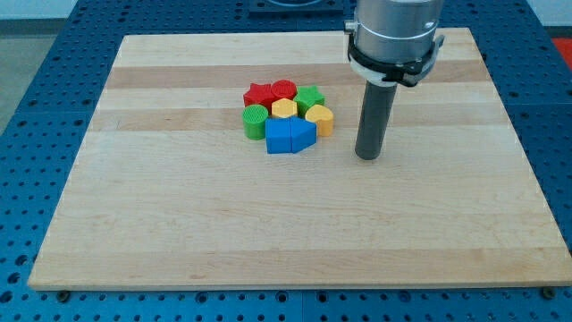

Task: Move your arm towards green circle

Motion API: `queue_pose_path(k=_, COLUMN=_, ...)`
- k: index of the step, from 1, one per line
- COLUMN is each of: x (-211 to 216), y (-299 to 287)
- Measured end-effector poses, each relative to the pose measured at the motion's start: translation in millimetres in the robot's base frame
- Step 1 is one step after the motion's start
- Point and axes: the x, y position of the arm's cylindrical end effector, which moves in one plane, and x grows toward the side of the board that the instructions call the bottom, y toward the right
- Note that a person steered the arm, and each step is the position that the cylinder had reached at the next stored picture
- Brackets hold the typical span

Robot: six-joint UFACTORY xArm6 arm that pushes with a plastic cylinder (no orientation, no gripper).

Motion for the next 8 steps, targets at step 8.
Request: queue_pose_path(k=8, x=-52, y=-194)
